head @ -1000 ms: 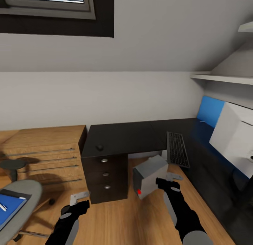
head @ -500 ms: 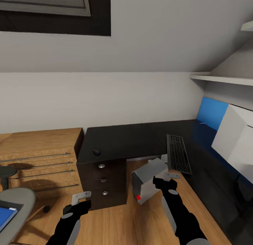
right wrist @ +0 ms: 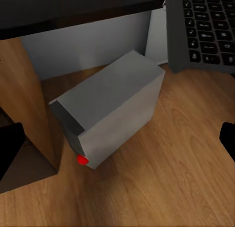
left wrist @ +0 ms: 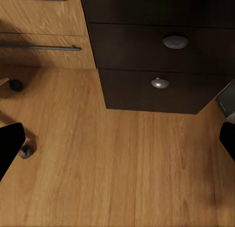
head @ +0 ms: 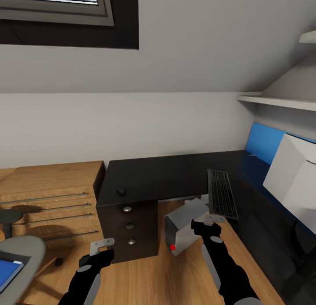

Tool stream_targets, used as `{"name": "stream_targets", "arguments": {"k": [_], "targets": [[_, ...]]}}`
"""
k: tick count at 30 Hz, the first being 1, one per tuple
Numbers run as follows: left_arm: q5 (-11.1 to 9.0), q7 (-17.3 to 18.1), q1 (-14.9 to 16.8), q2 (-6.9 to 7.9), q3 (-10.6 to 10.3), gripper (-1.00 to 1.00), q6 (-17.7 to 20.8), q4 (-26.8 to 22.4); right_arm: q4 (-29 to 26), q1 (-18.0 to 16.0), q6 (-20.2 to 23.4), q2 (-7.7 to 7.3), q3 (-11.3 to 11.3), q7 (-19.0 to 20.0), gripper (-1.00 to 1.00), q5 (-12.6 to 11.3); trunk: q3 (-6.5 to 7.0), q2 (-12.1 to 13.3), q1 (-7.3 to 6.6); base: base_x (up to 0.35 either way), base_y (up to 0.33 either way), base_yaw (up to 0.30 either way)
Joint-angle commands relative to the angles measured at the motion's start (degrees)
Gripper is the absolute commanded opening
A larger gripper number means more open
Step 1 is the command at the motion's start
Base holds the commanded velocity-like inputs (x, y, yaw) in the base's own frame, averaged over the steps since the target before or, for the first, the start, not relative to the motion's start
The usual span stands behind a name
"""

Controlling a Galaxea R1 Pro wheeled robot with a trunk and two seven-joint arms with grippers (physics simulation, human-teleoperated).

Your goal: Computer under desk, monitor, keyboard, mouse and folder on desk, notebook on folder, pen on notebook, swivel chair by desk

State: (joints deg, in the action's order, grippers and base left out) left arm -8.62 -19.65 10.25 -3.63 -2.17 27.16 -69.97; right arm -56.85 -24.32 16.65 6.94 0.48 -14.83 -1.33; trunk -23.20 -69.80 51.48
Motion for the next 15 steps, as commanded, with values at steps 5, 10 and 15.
{"name": "stream_targets", "arguments": {"k": [5, 10, 15], "targets": [[-0.6, -0.6, 0.0, 0.02, -0.1, 1.0, 0.2, -0.1, 0.0, 0.0, 0.3, 0.0, 0.0, -0.2, 1.0, -0.2, 0.84, 2.0, -1.1, 0.0, 0.0, 0.0], [-0.6, -0.6, 0.0, 0.02, -0.1, 1.0, 0.2, -0.1, 0.1, 0.0, 0.3, 0.0, 0.0, -0.2, 1.0, -0.2, 1.73, 4.0, -2.2, 0.0, 0.0, 0.0], [-0.6, -0.6, 0.0, 0.02, 0.0, 1.0, 0.2, -0.1, 0.1, 0.0, 0.3, 0.0, 0.0, -0.2, 1.0, -0.2, 2.27, 5.2, -2.86, 0.0, 0.0, 0.0]]}}
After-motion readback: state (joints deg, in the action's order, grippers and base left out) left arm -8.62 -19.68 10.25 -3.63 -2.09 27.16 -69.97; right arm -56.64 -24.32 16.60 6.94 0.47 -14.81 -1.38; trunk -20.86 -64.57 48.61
